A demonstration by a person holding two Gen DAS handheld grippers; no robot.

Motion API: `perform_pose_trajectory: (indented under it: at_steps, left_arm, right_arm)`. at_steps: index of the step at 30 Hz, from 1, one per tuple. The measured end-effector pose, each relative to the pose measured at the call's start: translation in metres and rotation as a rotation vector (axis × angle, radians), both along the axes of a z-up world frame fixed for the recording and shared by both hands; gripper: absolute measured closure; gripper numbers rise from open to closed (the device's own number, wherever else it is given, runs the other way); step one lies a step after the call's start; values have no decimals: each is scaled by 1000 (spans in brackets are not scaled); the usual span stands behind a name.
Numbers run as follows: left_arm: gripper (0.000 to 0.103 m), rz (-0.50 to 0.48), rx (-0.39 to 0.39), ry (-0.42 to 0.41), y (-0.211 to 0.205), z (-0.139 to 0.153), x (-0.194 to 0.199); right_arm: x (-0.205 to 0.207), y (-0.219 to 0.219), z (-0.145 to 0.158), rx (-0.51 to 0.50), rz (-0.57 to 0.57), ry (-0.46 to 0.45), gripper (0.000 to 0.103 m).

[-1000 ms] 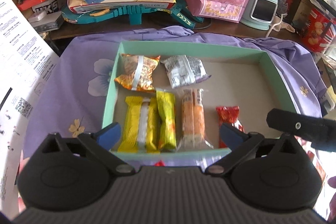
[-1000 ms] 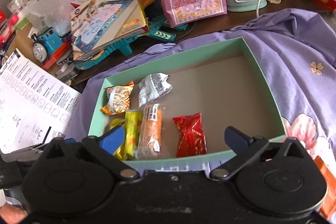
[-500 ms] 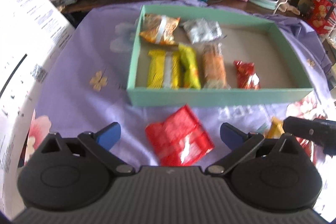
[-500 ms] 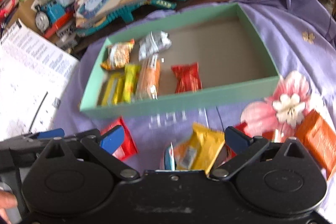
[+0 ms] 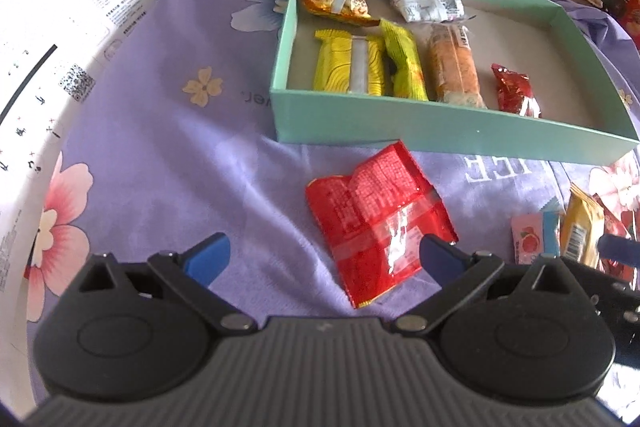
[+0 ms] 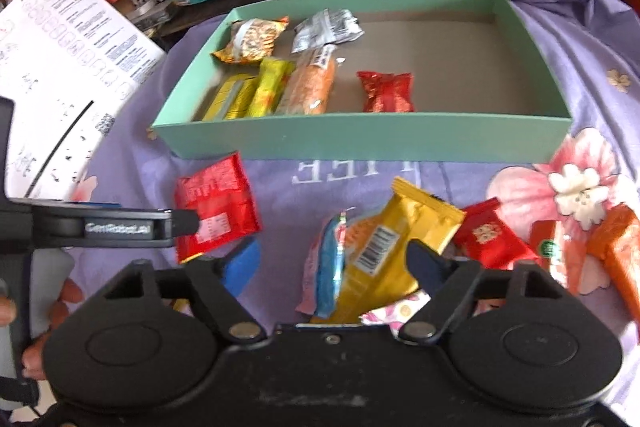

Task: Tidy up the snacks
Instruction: 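Move the left tool toward the large red packet while the right tool approaches the yellow packet, then grasp the large red packet with the left tool while the right tool grasps the pink-blue candy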

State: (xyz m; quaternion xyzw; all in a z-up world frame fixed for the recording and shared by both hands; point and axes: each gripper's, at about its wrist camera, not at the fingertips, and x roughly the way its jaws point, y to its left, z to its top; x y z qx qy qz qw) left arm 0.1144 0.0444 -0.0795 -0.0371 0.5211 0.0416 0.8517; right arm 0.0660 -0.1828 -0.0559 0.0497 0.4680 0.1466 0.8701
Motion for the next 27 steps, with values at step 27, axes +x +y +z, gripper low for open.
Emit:
perform_pose_trajectory:
  at_steps: [27]
  left_arm:
    - [0, 64, 12, 24, 24, -23, 16]
  right_arm:
    - [19, 43, -32, -41, 117, 25, 60]
